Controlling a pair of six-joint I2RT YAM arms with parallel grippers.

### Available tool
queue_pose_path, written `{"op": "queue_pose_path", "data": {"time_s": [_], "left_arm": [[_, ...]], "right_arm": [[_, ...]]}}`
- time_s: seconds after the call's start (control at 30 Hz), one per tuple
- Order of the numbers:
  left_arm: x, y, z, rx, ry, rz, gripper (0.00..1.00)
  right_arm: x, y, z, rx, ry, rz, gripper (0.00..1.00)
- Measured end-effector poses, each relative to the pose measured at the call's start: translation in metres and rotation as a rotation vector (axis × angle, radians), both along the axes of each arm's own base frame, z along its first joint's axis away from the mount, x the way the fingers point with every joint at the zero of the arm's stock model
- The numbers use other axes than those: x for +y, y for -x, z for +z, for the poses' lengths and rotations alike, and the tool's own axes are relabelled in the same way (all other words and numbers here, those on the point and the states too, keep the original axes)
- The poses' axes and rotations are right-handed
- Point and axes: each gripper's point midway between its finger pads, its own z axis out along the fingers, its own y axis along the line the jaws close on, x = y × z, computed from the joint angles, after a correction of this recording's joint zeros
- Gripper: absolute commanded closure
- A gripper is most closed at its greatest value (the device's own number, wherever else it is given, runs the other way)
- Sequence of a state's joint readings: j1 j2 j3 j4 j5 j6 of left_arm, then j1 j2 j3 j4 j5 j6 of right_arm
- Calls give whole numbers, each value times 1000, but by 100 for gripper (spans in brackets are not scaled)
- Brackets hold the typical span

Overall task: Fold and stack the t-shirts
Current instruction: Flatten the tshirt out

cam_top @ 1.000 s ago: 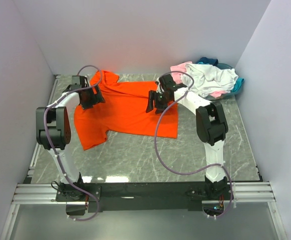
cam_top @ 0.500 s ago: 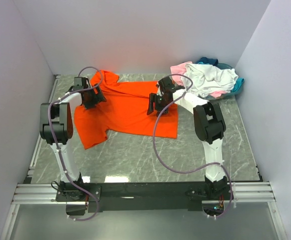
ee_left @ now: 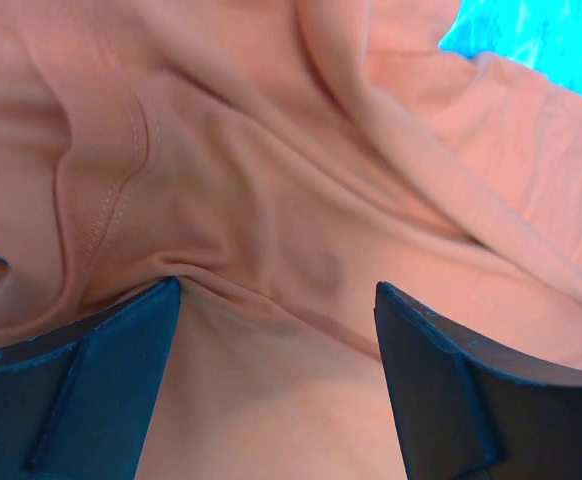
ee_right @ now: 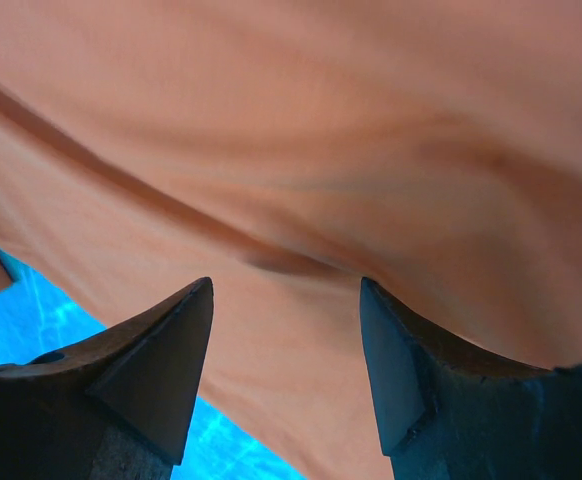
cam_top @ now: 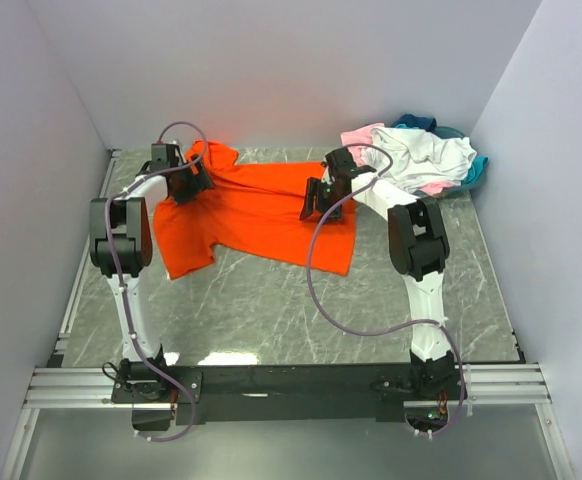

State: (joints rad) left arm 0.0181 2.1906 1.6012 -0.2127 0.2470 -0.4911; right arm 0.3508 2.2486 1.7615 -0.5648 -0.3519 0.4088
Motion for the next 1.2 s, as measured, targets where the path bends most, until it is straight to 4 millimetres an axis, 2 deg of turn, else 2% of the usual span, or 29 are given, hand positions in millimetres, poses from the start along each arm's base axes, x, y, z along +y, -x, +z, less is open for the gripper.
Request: {"op": "queue_pose_path", "data": {"time_s": [0.17,0.3,0.43,0.53,0.67,0.73,0.8,0.93,1.03,1.1,1.2], "left_arm": [[-1,-11,2,-11,-5,-7,14],[0,-8,4,-17,-21,1,14],[9,27,11,21,-69,48,14],[20,59,40,-4,-109,108,16],[38,95,94,-94,-150,224,19],[45,111,105,-118,-160,272,21],[50,131,98,-99,-166,314,23],[56,178,44,65,-182,383,28],[59,212,13,182,-186,435,33],[59,229,5,217,-179,468,34],[59,238,5,214,-154,512,37]], "right_arm": [[-4,-21,2,-18,-16,-22,33],[-5,-25,2,-18,-15,-22,32],[-5,-24,4,-16,-12,-14,32],[-6,-24,5,-17,-9,-8,32],[-7,-23,5,-16,-5,-2,32],[-7,-23,5,-14,-7,-3,32],[-6,-23,5,-11,-13,-4,32],[-4,-22,7,-1,-31,-8,32],[-2,-22,8,3,-41,-13,32],[-1,-22,9,7,-49,-19,32],[1,-22,13,2,-62,-20,32]]}}
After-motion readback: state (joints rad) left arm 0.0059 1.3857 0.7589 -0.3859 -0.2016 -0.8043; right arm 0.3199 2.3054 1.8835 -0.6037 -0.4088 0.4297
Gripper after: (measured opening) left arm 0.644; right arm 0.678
